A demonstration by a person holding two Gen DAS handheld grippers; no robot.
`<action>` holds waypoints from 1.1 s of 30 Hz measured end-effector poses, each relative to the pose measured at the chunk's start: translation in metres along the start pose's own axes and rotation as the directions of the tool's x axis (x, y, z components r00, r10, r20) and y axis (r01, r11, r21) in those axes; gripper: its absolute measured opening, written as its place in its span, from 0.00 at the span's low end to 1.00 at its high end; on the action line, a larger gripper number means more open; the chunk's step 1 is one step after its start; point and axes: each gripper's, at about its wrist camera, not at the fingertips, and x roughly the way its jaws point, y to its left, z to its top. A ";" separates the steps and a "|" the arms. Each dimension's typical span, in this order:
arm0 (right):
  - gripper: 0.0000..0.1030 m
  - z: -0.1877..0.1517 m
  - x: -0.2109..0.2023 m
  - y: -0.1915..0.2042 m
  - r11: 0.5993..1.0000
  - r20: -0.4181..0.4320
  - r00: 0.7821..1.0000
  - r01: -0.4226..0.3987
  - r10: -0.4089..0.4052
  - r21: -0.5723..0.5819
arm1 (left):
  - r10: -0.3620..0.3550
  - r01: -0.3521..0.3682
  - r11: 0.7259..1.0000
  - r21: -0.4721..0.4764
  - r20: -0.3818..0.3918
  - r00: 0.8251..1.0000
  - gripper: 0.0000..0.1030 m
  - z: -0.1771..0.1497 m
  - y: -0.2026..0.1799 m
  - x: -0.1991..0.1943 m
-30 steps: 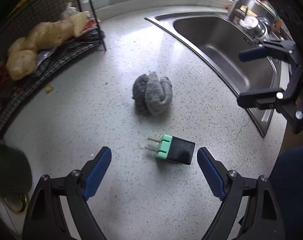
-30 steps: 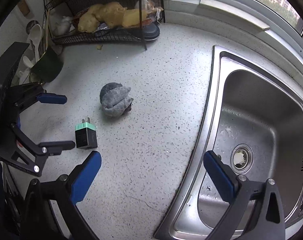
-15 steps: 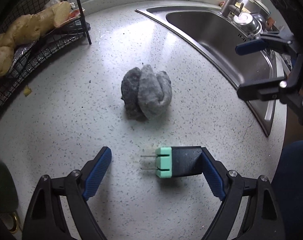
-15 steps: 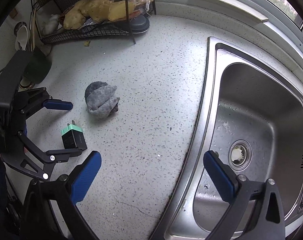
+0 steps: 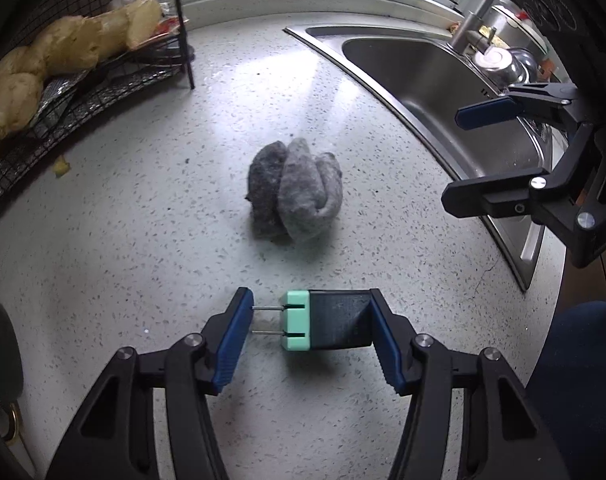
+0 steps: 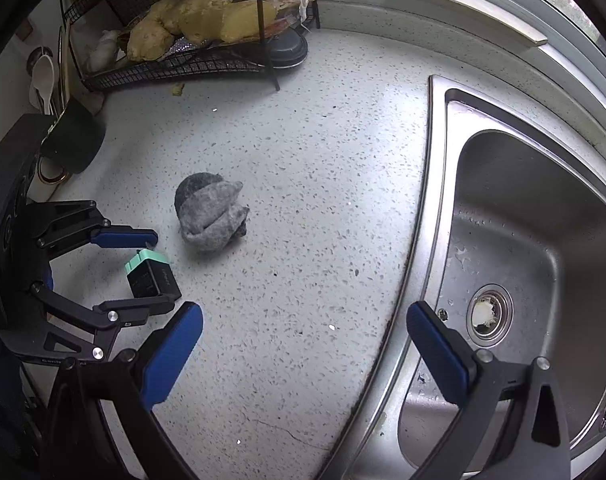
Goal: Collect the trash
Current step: 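Grasp the grey cloth with the right tool while the left tool holds the adapter, then carry the adapter and grey cloth down over the red bin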
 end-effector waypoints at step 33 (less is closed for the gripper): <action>0.35 0.070 0.067 0.087 0.971 -0.046 0.998 -0.058 0.048 -0.233 | 0.129 -0.121 0.968 -0.218 0.020 0.991 0.53 -0.050 0.054 -0.051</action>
